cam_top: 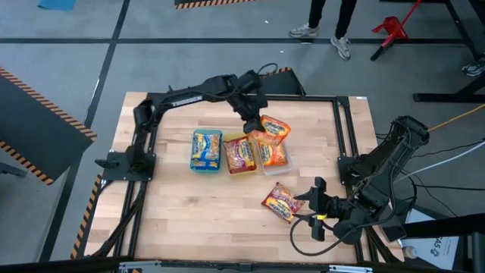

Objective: Sort Maruchan noodles
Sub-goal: Put the orange bag into the white bin

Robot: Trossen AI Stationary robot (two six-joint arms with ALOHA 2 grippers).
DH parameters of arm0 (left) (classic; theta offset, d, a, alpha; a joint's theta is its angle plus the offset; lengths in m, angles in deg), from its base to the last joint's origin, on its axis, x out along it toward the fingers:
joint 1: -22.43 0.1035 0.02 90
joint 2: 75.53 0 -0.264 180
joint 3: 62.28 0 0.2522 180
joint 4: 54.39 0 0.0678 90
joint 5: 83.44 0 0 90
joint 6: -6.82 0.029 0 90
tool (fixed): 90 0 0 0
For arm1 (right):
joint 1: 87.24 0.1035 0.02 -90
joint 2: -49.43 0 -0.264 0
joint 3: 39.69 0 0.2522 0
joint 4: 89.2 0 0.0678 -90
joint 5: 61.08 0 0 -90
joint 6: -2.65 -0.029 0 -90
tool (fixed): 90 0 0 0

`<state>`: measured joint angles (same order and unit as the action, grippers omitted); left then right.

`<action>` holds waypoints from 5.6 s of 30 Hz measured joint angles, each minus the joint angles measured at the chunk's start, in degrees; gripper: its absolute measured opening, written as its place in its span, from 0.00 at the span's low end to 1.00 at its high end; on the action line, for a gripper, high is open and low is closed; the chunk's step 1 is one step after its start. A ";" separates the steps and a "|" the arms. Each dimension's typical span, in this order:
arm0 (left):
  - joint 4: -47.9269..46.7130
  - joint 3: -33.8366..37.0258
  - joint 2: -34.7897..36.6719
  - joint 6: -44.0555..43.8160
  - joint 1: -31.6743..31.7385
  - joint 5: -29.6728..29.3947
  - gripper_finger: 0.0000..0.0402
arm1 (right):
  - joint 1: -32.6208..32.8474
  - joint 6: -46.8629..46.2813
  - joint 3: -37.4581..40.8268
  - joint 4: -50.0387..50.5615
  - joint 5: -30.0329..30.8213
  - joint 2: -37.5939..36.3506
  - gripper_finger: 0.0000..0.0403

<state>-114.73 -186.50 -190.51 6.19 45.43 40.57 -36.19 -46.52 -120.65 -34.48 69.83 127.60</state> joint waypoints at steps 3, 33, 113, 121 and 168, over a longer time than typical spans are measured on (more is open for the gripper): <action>-3.50 -2.75 -3.13 3.30 -0.02 -0.08 0.29 | 0.00 -0.63 0.00 -0.01 -0.01 0.02 0.59; -11.07 -3.34 -8.13 17.48 -4.75 -6.09 0.29 | -0.07 -6.10 0.00 -0.53 0.08 5.44 0.59; -24.31 -22.66 -20.50 28.90 -8.19 -12.53 0.37 | -0.02 -4.55 0.35 1.21 4.25 5.35 0.59; -23.70 -22.66 -20.24 30.82 -8.56 -19.63 0.49 | -0.02 -4.55 0.35 1.21 3.27 5.35 0.59; -18.76 -24.63 -19.19 32.17 -11.10 -40.01 0.74 | -0.07 -9.63 3.93 2.50 7.53 5.42 0.59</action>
<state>-133.49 -211.12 -209.70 38.36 34.33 0.55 -36.26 -56.15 -116.71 -31.98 77.36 133.02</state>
